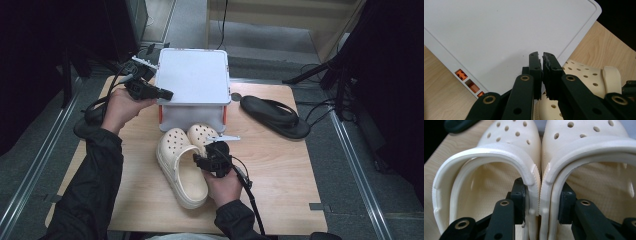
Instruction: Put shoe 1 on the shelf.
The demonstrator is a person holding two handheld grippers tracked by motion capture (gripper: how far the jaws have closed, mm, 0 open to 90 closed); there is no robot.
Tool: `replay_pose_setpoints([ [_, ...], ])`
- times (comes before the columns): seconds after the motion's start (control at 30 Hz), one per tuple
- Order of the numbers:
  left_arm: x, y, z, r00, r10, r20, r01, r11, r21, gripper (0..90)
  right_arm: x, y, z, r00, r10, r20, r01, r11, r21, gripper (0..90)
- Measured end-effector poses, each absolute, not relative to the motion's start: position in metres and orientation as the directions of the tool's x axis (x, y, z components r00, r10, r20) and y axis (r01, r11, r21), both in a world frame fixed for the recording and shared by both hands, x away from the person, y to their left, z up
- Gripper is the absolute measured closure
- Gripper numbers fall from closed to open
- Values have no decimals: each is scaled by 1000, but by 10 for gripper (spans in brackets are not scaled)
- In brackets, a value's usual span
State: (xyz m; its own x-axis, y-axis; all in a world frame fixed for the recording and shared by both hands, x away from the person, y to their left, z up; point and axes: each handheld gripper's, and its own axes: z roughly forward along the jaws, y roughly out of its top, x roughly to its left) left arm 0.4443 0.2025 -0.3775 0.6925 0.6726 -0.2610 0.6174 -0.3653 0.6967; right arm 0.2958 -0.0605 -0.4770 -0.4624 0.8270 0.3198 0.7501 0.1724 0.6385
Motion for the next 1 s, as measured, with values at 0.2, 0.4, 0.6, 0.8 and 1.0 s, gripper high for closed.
replay_pose_setpoints([
  [0.2, 444, 202, -377, 690, 675, -262, 619, -364, 696, 854, 304, -64, -460, -489, 828, 276, 700, 184, 690, 665],
  [0.4, 445, 203, -378, 689, 672, -271, 622, -357, 696, 852, 324, -65, -446, -503, 824, 260, 687, 198, 699, 665],
  [0.6, 444, 203, -378, 686, 674, -275, 625, -352, 696, 853, 349, -59, -446, -507, 826, 247, 691, 217, 690, 665],
  [0.8, 445, 204, -378, 686, 671, -281, 627, -349, 696, 853, 373, -50, -456, -484, 839, 250, 707, 206, 676, 665],
  [1.0, 445, 204, -379, 685, 672, -284, 629, -347, 696, 852, 387, -43, -464, -456, 853, 254, 718, 185, 671, 666],
])
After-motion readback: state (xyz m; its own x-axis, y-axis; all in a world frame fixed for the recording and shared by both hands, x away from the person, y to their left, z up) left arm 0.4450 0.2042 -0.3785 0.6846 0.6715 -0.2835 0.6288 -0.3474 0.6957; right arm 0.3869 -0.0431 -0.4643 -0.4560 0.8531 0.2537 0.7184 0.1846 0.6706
